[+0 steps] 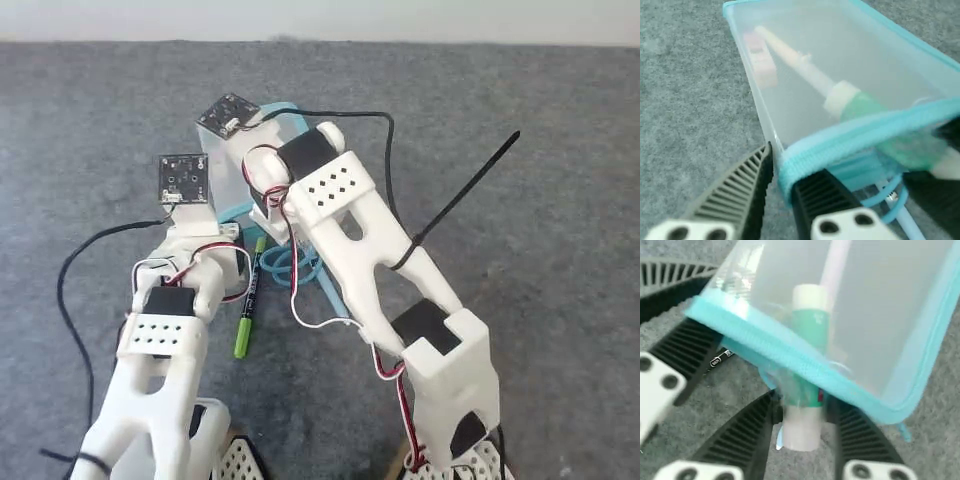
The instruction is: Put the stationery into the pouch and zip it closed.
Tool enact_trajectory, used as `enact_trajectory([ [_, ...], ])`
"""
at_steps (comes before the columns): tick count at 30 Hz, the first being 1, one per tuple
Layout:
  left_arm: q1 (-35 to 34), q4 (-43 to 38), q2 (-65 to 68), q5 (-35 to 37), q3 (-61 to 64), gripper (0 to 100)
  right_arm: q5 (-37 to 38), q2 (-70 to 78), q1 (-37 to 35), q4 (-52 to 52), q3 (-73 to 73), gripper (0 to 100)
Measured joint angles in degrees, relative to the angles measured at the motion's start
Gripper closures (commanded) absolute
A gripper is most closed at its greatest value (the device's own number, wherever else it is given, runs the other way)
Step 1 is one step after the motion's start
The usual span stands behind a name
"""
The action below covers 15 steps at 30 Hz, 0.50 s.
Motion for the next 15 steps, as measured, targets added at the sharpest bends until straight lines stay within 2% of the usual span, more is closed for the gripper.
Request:
enact_trajectory([
  [9, 0.2, -0.1, 0.0, 0.3, 0.0, 99, -0.5, -5.5, 1.3, 0.4, -0.1, 77.7],
  [15, -0.3, 0.0, 0.0, -0.4, 0.0, 99, -0.6, -12.7, 4.7, 5.9, -0.1, 77.8],
])
